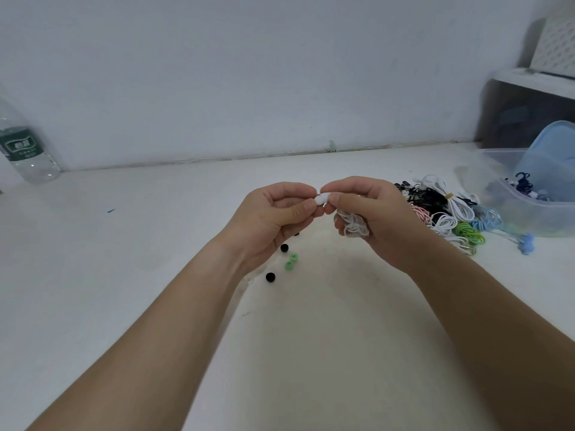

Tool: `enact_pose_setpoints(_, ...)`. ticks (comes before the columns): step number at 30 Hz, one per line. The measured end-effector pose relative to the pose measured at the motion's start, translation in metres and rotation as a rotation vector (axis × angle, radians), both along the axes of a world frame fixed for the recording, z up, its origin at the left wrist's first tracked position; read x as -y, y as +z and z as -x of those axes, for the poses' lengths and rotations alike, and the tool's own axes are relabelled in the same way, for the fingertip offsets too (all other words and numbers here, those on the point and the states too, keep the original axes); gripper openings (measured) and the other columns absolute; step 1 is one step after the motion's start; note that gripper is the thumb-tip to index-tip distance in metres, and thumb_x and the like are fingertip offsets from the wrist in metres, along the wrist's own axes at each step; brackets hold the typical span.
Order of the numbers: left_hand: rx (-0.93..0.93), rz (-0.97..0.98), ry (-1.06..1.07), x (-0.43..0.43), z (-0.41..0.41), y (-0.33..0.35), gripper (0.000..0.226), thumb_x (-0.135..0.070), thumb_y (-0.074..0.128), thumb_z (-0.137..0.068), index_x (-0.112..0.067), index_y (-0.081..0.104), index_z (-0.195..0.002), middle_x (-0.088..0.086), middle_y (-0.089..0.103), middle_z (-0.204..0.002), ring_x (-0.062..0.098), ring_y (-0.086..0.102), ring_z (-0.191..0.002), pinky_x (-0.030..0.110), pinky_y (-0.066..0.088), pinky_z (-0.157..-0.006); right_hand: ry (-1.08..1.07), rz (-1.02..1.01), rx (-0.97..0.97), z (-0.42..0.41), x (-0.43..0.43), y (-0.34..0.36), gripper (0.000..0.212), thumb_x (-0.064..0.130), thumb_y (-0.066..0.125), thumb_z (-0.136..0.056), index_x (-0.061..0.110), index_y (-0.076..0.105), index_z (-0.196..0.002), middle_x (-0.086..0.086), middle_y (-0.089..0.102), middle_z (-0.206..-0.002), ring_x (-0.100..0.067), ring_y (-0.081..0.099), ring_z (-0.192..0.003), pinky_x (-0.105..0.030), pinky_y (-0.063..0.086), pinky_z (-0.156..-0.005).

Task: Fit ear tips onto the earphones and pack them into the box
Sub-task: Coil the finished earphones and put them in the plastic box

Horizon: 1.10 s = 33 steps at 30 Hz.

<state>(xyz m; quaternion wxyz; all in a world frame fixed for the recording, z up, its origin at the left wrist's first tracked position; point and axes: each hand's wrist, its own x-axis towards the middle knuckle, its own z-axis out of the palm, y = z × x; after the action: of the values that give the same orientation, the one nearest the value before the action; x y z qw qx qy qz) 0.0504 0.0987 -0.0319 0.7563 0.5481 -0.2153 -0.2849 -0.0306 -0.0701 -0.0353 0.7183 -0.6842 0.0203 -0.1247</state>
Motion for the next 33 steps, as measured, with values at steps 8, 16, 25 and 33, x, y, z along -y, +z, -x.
enact_pose_setpoints(8, 0.015, -0.028, 0.027, 0.0, 0.001, -0.002, 0.017, -0.003, 0.072, -0.078, -0.007, 0.07, -0.095, 0.018, 0.075, -0.094, 0.021, 0.074, -0.086, 0.02, 0.057, -0.072, -0.053, 0.108, 0.039, 0.002, -0.002, 0.001, 0.01, 0.016, 0.078, -0.081, 0.012, 0.075, -0.089, -0.008, 0.07, -0.076, -0.019, 0.057, -0.06, -0.033, 0.044, -0.061)
enact_pose_setpoints(16, 0.036, -0.029, -0.004, 0.001, 0.004, 0.001, 0.023, -0.012, 0.074, -0.081, -0.008, 0.07, -0.103, 0.011, 0.074, -0.094, 0.02, 0.071, -0.089, 0.022, 0.056, -0.073, -0.063, 0.139, 0.017, 0.002, 0.002, 0.001, 0.015, 0.014, 0.078, -0.08, 0.013, 0.073, -0.094, -0.009, 0.071, -0.077, -0.018, 0.06, -0.062, -0.034, 0.048, -0.064)
enact_pose_setpoints(25, 0.022, -0.027, 0.124, 0.004, 0.003, -0.001, 0.01, 0.0, 0.069, -0.089, -0.007, 0.07, -0.096, 0.01, 0.073, -0.088, 0.018, 0.071, -0.082, 0.02, 0.056, -0.072, 0.064, -0.226, -0.13, 0.003, 0.006, 0.014, 0.032, -0.01, 0.037, -0.093, -0.007, 0.063, -0.11, -0.026, 0.07, -0.09, -0.028, 0.068, -0.071, -0.033, 0.059, -0.069)
enact_pose_setpoints(33, 0.423, -0.312, 0.171, 0.007, 0.007, -0.005, 0.012, -0.014, 0.077, -0.086, -0.019, 0.072, -0.095, -0.002, 0.074, -0.082, 0.012, 0.063, -0.072, 0.024, 0.049, -0.067, -0.083, 0.251, -0.154, 0.005, 0.016, 0.012, 0.017, 0.013, 0.053, -0.101, 0.014, 0.069, -0.103, -0.007, 0.076, -0.083, -0.02, 0.071, -0.077, -0.036, 0.058, -0.077)
